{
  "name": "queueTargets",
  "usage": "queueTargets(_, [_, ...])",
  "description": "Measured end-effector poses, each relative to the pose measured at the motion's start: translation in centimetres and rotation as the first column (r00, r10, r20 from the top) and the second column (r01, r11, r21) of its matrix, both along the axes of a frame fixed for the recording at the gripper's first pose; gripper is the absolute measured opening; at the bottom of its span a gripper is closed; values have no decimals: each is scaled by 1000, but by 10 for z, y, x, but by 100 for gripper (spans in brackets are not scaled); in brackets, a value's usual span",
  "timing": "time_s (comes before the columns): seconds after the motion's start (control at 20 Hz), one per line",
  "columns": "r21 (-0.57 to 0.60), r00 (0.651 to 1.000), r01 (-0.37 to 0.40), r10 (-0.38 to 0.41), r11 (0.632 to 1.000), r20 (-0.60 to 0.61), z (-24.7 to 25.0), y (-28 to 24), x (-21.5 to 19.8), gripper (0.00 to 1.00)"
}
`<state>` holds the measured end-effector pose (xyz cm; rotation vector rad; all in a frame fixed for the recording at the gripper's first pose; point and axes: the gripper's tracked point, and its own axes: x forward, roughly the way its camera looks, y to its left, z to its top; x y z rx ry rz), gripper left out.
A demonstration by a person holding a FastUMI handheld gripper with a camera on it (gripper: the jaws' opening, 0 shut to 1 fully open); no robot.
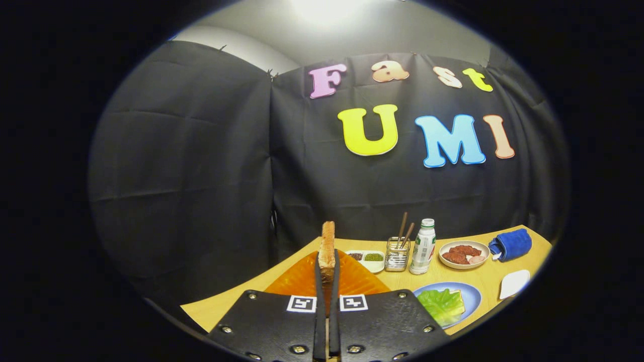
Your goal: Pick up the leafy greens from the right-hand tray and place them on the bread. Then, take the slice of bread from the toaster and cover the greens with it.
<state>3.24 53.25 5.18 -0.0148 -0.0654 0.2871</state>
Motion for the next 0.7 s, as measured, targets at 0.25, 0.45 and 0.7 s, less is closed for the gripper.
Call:
queueTargets(0.25, [-8, 1000, 6, -5, 1000, 13, 13, -26, -15, 3])
queueTargets(0.45, [-17, 999, 36, -36, 999, 2, 8, -60, -18, 3])
queueTargets(0.7, [1, 997, 60, -60, 998, -52, -24, -102, 1, 3])
